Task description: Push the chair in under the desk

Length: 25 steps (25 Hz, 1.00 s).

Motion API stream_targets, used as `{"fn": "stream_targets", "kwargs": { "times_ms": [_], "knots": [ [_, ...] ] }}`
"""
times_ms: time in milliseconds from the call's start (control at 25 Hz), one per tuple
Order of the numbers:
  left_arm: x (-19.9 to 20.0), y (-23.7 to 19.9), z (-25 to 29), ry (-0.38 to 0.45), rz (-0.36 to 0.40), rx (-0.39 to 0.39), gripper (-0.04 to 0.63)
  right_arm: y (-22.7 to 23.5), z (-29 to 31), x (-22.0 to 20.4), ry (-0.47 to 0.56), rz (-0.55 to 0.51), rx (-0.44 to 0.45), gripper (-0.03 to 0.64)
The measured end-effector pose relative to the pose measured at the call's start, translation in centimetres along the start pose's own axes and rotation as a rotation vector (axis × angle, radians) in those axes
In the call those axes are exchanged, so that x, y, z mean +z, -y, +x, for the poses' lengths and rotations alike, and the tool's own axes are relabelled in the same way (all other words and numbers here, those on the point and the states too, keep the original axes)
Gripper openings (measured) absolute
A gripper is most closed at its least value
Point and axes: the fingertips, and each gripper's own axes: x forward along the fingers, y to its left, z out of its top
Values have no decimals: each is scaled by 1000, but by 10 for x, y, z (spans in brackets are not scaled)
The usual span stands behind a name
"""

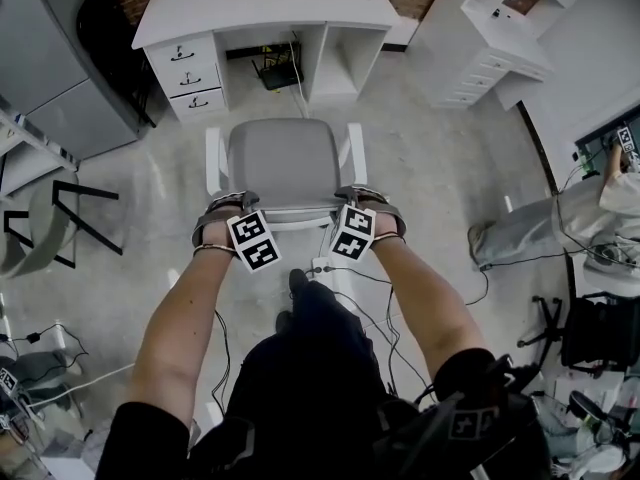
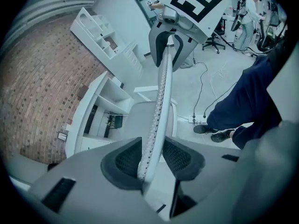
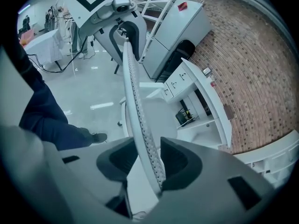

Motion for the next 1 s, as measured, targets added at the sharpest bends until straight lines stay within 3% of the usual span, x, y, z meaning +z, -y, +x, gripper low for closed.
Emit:
{"fn": "stream_targets", "kwargs": {
  "times_ms": [680, 1000],
  "knots": [
    [13, -47, 32, -17, -6, 48, 141, 59, 36, 0, -9, -52, -6, 155],
    [11, -96, 58, -33, -1, 61, 141, 104, 65, 13, -15, -72, 8, 147]
  ]
}}
